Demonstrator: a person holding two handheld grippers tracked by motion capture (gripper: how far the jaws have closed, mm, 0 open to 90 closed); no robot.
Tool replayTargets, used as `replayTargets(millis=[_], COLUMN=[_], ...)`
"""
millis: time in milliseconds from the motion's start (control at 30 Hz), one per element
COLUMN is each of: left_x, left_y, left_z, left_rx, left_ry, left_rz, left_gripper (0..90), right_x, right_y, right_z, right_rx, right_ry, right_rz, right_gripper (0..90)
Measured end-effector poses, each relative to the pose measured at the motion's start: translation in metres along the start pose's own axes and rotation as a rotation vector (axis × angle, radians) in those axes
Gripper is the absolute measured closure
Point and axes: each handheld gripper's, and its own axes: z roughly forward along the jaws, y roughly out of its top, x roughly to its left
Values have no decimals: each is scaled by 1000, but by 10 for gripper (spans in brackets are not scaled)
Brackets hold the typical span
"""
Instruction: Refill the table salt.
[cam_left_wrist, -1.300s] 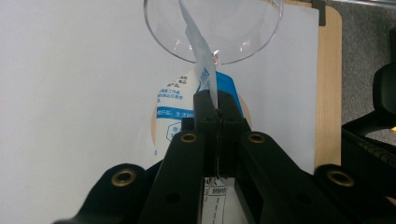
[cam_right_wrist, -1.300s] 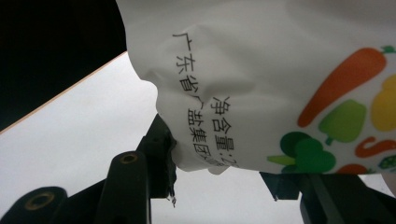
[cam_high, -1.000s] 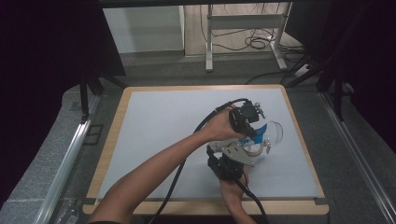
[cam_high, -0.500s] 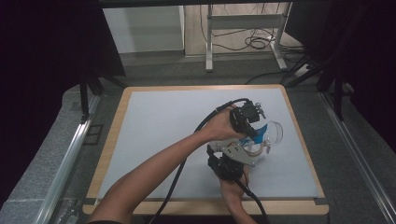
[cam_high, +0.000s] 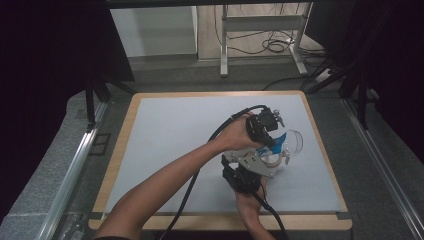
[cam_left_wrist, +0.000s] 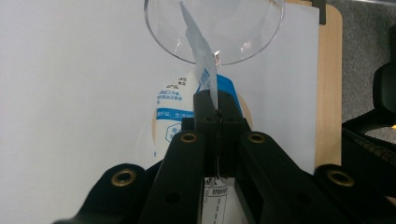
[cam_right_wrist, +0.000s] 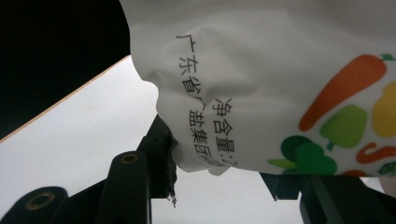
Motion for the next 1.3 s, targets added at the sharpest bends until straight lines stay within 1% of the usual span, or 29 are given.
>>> replayTargets(millis=[800, 1067, 1300], left_x=[0, 1, 1], left_y=[0, 0, 2], left_z=[-1, 0, 1], left_rx=[8, 11, 14], left_ry=[2, 3, -1], left_rz=[-1, -7, -6], left_gripper=[900, 900, 900], right_x=[1, 1, 1], right_y=[1, 2, 3], right_z=[0, 0, 0], right_rx=[-2, -1, -3], right_ry=[2, 2, -1], right_rz=[-6, -9, -3], right_gripper=[529, 529, 533])
